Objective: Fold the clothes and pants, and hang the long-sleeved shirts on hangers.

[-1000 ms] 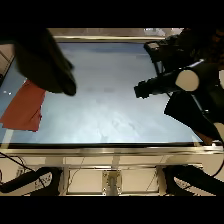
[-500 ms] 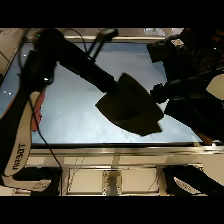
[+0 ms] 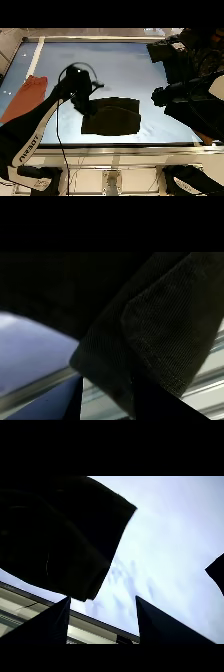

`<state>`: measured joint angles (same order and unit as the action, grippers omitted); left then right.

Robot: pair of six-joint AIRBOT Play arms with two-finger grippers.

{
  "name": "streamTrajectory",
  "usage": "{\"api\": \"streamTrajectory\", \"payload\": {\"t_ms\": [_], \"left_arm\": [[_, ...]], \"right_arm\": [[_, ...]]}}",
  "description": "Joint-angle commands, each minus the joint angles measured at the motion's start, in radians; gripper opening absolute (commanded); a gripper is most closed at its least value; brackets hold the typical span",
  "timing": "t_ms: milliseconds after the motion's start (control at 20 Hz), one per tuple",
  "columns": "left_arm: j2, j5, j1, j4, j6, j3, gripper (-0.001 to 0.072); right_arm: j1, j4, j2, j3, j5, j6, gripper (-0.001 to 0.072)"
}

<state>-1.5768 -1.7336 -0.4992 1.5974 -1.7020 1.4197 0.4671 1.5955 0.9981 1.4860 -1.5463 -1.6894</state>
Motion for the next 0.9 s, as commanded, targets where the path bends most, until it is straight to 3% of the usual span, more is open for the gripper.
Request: {"api": "streamTrajectory", "payload": {"t_ms": [0,300,500,750,850], "left_arm": [[0.045,0.02,0.083,-0.029,-0.016,-0.283,0.0359],[0.388,0.177,0.198,0.221,-0.092,-0.424,0.0363],[0.624,0.338,0.233,0.229,-0.093,-0.424,0.0363],[0.584,0.457,0.393,0.308,-0.04,-0.424,0.0379],[0.518,0.46,0.455,0.349,-0.033,-0.425,0.0493]], "right_arm": [[0.001,-0.006,0.0,0.001,-0.013,0.0,0.0458],[0.001,-0.051,0.023,-0.031,0.042,0.018,0.0468],[0.0,-0.044,0.118,-0.098,0.137,0.101,0.0469],[-0.074,-0.098,0.312,-0.098,0.302,0.153,0.0478],[-0.178,-0.283,0.375,-0.098,0.272,0.23,0.0478]]}}
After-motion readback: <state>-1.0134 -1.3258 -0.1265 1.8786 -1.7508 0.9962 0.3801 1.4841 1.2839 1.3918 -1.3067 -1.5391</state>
